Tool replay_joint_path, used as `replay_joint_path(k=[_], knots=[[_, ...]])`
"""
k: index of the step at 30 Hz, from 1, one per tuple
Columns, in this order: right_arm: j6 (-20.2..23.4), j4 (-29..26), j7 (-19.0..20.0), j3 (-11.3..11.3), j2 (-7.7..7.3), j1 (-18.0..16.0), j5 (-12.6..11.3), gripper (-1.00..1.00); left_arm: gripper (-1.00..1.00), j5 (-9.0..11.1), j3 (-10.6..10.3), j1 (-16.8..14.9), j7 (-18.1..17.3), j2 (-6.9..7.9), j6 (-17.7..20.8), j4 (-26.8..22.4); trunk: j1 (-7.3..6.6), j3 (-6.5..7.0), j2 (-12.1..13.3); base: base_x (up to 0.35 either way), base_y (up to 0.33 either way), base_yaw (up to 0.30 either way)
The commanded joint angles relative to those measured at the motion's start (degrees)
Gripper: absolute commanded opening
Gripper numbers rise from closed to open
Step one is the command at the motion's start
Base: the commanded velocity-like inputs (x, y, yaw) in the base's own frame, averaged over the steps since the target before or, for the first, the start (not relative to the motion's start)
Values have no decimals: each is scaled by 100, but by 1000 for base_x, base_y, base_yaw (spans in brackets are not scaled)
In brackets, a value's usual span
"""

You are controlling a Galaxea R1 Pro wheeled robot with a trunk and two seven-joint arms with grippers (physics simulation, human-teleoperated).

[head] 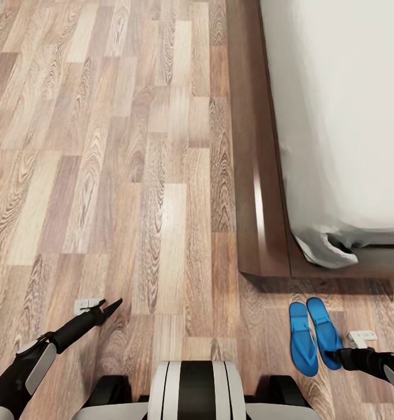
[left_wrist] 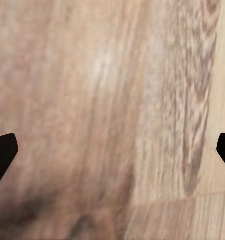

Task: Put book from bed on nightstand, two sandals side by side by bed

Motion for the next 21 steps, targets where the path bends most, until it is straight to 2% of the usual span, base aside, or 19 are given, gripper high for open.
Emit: replay_joint_path(k=[1,21], knots=[[20,-6,-5,25,-7,-4,-42,100,100,44,4,-1,-6,0,44,2,-3,20,0,0,0,0],[20,-8,-3,25,-10,-4,-42,100,100,36,-5,-1,36,0,44,2,-55,463,27,0,0,0]])
